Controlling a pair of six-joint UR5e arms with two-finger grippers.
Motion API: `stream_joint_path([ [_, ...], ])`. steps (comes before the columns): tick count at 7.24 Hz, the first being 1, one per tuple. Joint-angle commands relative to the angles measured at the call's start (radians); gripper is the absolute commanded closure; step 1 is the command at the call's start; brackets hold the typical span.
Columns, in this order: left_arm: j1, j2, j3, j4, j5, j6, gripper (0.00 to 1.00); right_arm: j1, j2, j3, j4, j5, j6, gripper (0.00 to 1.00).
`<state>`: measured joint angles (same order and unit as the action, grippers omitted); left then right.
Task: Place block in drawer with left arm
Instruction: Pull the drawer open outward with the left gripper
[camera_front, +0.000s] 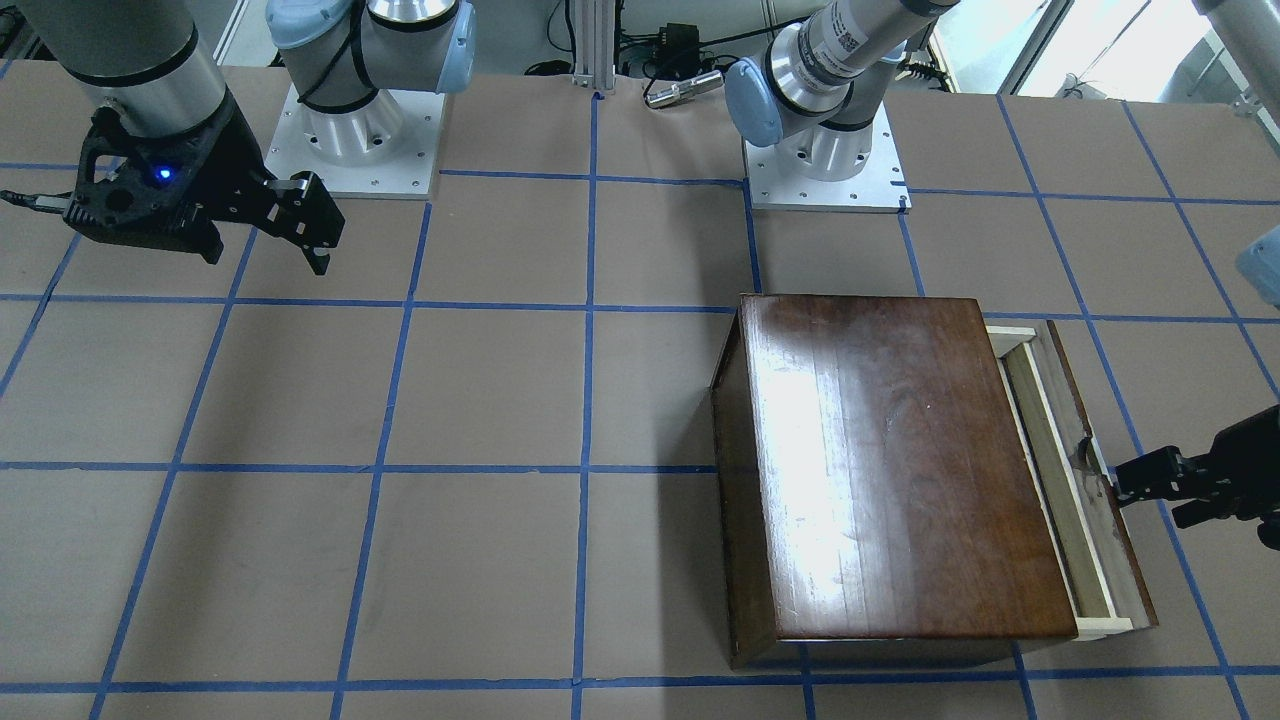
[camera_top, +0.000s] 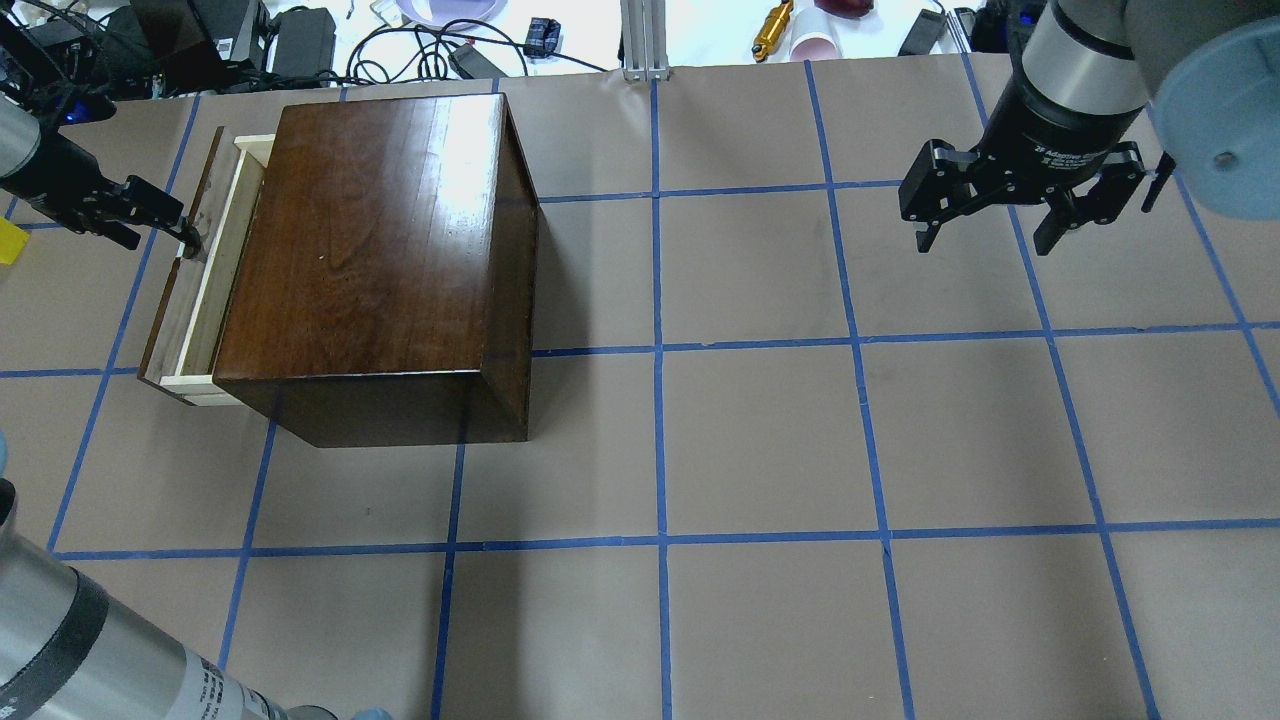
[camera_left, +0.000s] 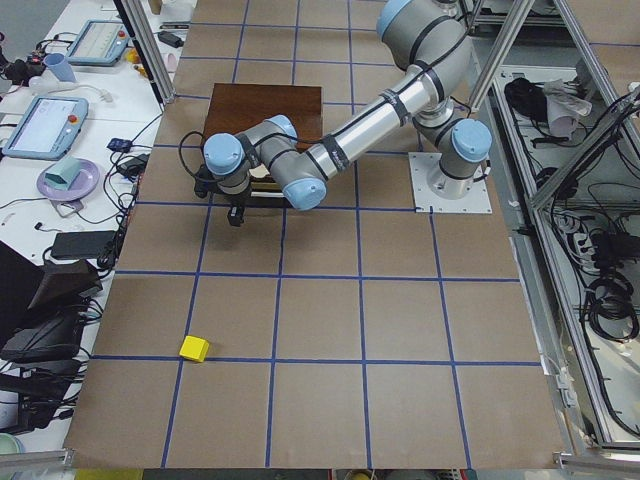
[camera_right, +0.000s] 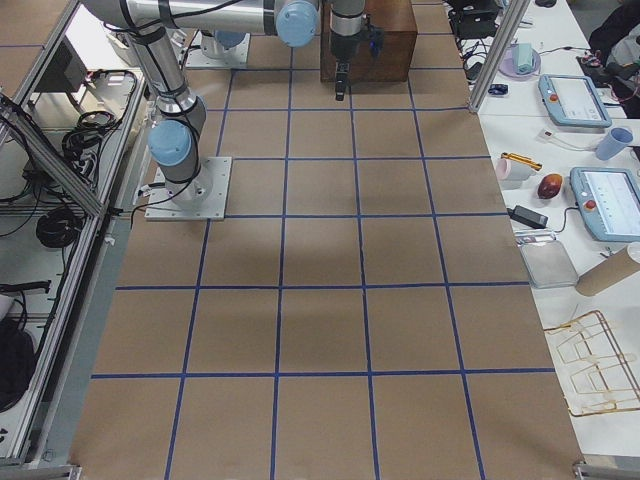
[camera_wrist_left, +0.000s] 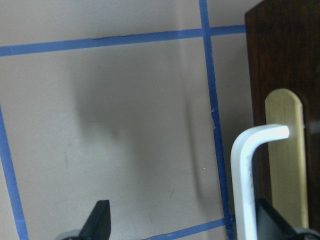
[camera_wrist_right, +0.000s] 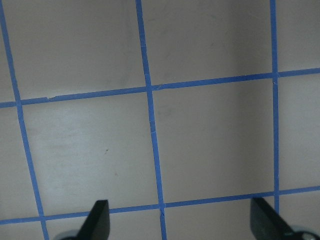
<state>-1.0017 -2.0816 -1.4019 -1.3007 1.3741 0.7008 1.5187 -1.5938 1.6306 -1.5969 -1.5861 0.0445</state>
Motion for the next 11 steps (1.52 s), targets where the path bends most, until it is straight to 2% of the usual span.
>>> stream_joint_path([
  [1,0.001,-0.002,0.003,0.000,0.000,0.002,0.00,0.000,0.000,0.000,0.000,0.000,0.000,0.00],
  [11,0.041,-0.020,0.029,0.006,0.023,0.054,0.00,0.000,0.000,0.000,0.000,0.000,0.000,0.00],
])
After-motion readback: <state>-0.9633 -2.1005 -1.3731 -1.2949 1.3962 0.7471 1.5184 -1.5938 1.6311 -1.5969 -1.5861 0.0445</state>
